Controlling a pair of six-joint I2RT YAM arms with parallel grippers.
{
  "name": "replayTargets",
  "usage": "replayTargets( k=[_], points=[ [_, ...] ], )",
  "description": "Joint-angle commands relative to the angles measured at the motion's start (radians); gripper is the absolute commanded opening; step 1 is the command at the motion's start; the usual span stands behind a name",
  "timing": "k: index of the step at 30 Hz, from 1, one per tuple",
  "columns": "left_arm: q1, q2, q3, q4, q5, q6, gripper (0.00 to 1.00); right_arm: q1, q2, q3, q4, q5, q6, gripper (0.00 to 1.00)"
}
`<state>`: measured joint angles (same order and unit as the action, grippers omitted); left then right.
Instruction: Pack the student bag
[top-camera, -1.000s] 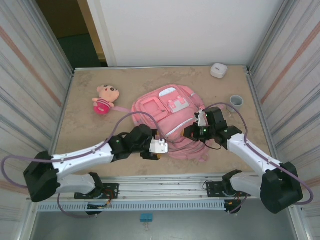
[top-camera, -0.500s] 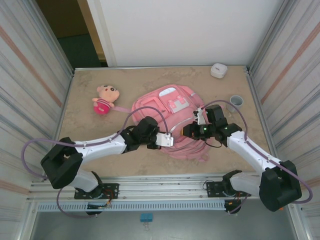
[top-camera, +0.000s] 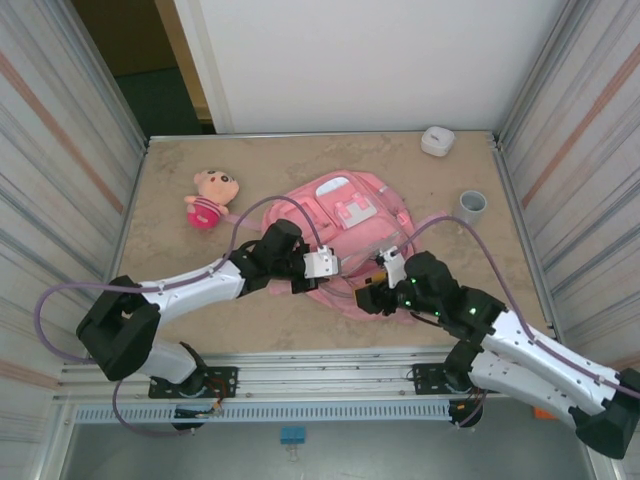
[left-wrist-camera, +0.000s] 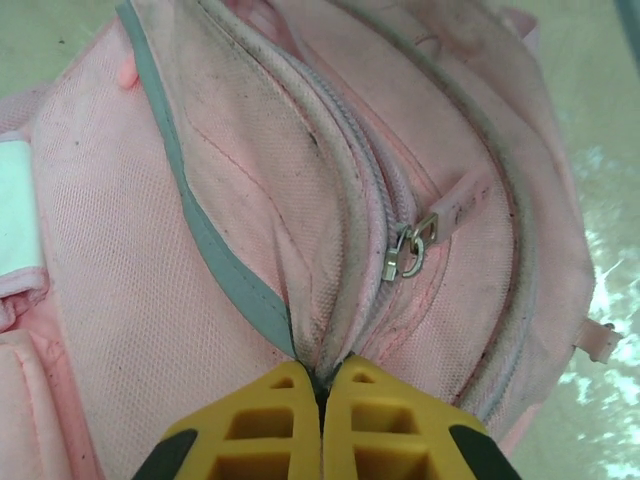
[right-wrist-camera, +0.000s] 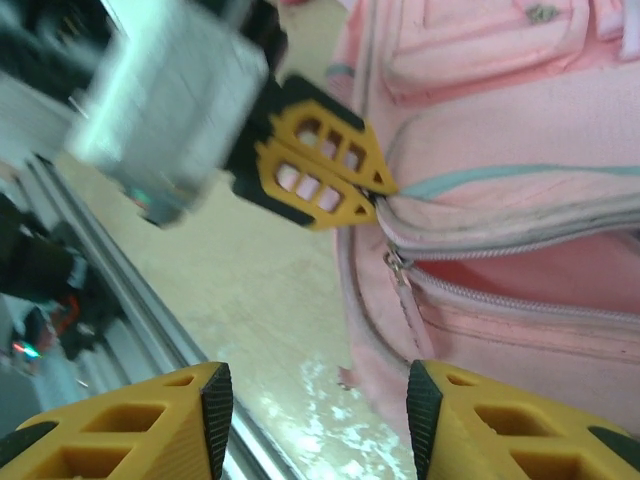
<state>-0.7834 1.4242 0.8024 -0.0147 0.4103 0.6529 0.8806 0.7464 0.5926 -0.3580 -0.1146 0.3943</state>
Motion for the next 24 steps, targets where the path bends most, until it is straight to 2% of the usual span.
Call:
replayTargets(
  k=[1,5,10,12,14,16,21,24],
  points=[
    [0.025,-0.005,0.040,-0.038,0.143,-0.125,0.00,0.025,0.087,0.015,0.057,0.117,-0.088,0.50],
    [0.036,0.001,0.052,-0.049,0.160,-0.140,0.00,0.036,0.209,0.048,0.074,0.112,-0.116,0.50],
    [0.037,0.005,0.056,-0.045,0.180,-0.139,0.00,0.046,0.310,0.072,0.103,0.207,-0.132,0.45],
    [0.037,0.005,0.055,-0.046,0.173,-0.133,0.00,0.046,0.322,0.079,0.108,0.237,-0.135,0.34],
    [0.037,0.002,0.054,-0.055,0.137,-0.127,0.00,0.044,0.318,0.091,0.087,0.265,-0.134,0.13],
    [0.036,-0.002,0.051,-0.065,0.068,-0.131,0.00,0.037,0.301,0.104,0.038,0.280,-0.125,0.01],
    [0.048,-0.011,0.031,-0.100,-0.096,-0.134,0.00,-0.019,0.208,0.107,-0.082,0.217,-0.109,0.00],
    [0.053,-0.038,0.012,-0.102,-0.099,-0.130,0.00,-0.071,0.171,0.095,-0.107,0.115,-0.109,0.00]
  ],
)
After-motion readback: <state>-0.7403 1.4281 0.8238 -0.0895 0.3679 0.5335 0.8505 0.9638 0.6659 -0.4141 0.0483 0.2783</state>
